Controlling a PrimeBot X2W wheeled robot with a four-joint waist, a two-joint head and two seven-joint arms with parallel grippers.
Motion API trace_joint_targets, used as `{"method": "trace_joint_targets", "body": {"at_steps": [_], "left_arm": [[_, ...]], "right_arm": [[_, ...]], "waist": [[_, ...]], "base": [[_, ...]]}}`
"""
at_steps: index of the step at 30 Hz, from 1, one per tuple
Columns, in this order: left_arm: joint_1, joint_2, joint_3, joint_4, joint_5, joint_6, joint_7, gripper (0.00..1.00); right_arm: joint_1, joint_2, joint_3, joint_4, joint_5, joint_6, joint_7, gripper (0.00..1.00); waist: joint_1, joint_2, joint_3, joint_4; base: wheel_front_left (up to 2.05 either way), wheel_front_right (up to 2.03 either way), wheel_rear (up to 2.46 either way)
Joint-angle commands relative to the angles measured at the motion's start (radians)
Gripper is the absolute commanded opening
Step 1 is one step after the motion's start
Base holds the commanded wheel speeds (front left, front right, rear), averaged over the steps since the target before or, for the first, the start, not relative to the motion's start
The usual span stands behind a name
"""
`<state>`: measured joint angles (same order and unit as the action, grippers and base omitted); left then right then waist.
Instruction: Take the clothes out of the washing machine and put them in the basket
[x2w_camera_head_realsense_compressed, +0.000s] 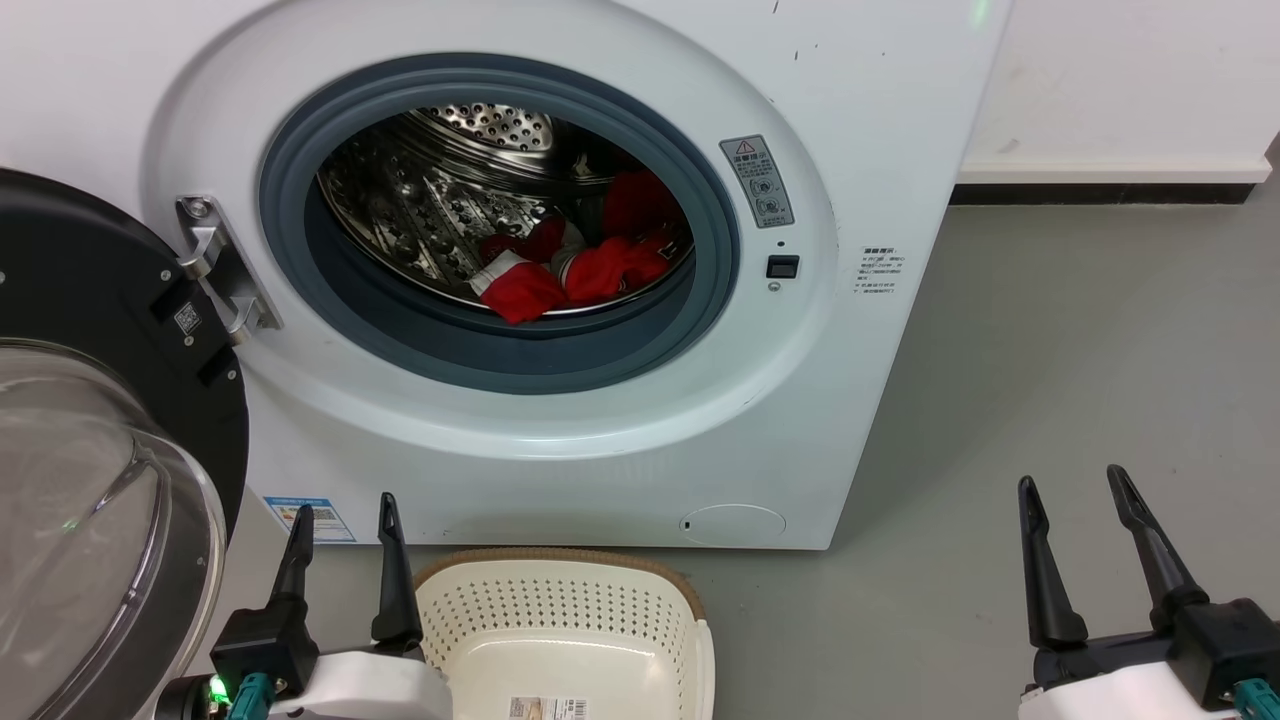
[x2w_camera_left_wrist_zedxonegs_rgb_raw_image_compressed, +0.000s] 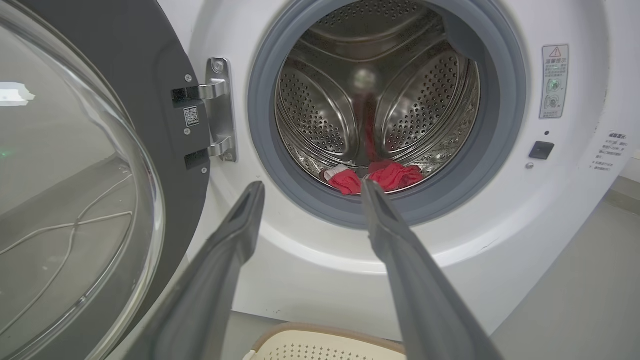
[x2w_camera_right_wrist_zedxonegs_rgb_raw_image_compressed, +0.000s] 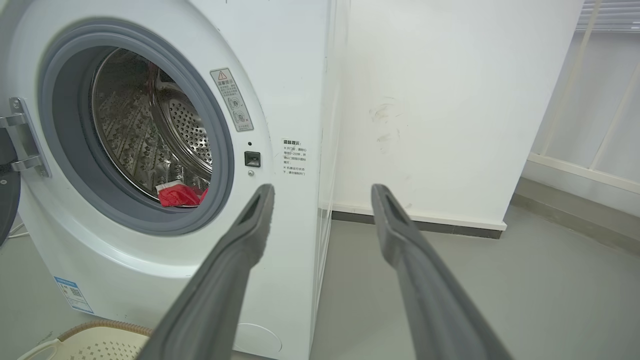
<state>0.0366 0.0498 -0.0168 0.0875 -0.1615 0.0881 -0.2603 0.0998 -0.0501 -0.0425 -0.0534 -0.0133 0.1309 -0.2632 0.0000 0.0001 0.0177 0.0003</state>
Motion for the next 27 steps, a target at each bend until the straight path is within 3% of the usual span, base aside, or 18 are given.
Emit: {"method": "trace_joint_targets", "body": {"at_steps": [1, 27], "left_arm": [[0.004, 0.001, 0.004, 0.003, -0.005, -0.006, -0.008, 1.0], [0.003, 0.001, 0.002, 0.025, 0.033, 0.022, -0.007, 1.0]], "right_arm": [[0.008, 0.0, 0.0, 0.001, 0.004, 0.0, -0.002, 1.0], [0.007, 0.0, 0.006, 0.013, 0.007, 0.0, -0.002, 1.0]], "waist": [[0.0, -0.0001, 0.0, 0.0], [0.0, -0.0001, -0.003, -0.001]], "base": [[0.0, 0.0, 0.0], [0.0, 0.0, 0.0]]}}
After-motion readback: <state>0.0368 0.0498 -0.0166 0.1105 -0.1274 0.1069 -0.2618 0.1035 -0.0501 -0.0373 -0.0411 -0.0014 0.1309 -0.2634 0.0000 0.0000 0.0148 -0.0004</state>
